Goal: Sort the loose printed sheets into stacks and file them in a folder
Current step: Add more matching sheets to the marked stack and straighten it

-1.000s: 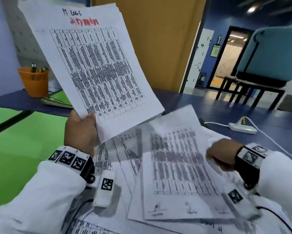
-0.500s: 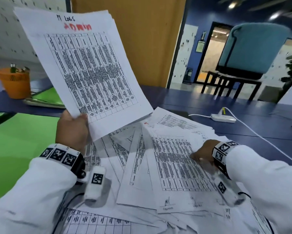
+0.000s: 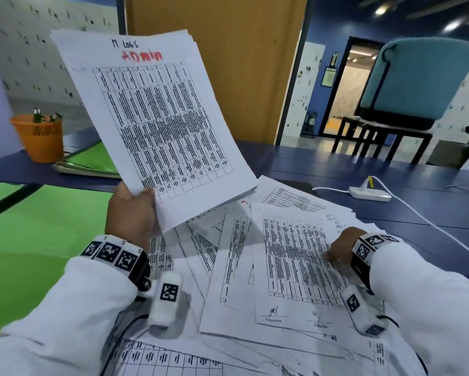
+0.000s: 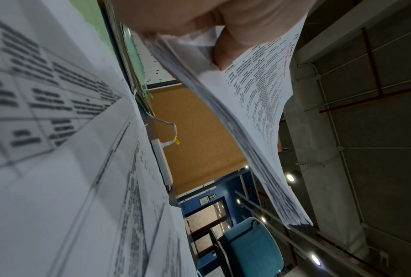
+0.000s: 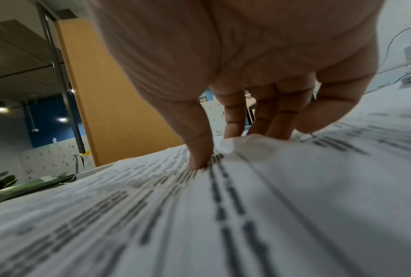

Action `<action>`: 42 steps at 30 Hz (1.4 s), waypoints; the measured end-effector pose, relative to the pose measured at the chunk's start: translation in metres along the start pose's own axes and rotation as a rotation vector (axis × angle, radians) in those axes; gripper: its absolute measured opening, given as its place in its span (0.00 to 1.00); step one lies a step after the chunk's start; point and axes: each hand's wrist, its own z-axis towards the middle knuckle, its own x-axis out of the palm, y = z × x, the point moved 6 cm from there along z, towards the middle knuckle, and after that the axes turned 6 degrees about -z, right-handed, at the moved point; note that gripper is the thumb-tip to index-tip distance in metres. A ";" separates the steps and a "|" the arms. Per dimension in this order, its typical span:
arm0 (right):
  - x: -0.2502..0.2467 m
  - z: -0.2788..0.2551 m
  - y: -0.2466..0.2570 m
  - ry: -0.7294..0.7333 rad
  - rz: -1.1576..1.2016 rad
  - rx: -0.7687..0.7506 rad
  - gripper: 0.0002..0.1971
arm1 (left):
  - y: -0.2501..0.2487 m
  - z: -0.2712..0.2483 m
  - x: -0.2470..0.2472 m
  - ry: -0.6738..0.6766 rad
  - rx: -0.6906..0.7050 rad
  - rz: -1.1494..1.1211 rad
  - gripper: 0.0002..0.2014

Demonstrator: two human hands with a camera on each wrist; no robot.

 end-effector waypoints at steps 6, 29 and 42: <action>-0.005 0.012 0.006 0.016 -0.123 -0.029 0.25 | 0.005 0.001 -0.001 -0.005 -0.017 0.063 0.11; 0.003 0.052 -0.009 -0.026 0.039 -0.087 0.20 | 0.006 -0.004 0.008 0.096 0.003 0.033 0.14; -0.096 0.015 -0.058 -0.630 0.980 0.030 0.09 | 0.010 -0.016 0.018 0.215 -0.064 0.045 0.14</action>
